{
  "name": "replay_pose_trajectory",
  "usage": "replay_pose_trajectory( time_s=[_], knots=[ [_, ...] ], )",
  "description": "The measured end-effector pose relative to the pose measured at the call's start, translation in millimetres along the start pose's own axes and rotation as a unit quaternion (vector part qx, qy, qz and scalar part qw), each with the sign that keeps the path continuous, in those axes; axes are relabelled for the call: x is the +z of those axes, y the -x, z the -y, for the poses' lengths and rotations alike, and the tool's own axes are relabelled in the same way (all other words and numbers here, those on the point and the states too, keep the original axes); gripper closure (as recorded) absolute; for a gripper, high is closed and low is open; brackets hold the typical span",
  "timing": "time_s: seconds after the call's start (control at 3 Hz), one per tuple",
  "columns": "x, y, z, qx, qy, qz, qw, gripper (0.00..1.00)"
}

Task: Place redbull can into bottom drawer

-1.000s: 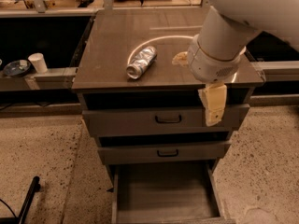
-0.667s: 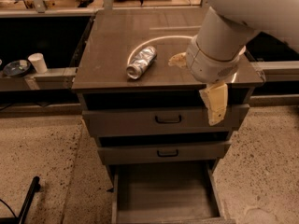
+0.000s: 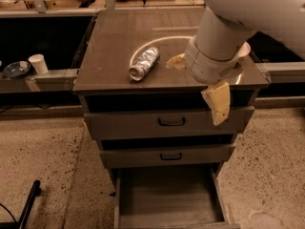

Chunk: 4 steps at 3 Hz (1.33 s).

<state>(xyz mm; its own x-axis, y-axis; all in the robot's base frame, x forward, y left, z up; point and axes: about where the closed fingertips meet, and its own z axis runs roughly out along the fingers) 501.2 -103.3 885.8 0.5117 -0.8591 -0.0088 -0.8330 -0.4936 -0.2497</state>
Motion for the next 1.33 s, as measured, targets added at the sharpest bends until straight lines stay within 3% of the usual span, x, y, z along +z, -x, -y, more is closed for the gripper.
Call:
replay_pose_trajectory(
  time_s=[0.33,0.67,1.0,1.33],
  knots=[
    [-4.2,6.8,25.4,-0.123,0.009,-0.022,0.9922,0.0],
    [-10.7,6.0,52.3,-0.218,0.011,-0.039,0.9751,0.0],
    [-11.7,8.8,79.6,-0.287,0.013,-0.044,0.9568,0.0],
    [3.8,13.4,110.6,-0.355,0.017,-0.042,0.9336,0.0]
  ],
)
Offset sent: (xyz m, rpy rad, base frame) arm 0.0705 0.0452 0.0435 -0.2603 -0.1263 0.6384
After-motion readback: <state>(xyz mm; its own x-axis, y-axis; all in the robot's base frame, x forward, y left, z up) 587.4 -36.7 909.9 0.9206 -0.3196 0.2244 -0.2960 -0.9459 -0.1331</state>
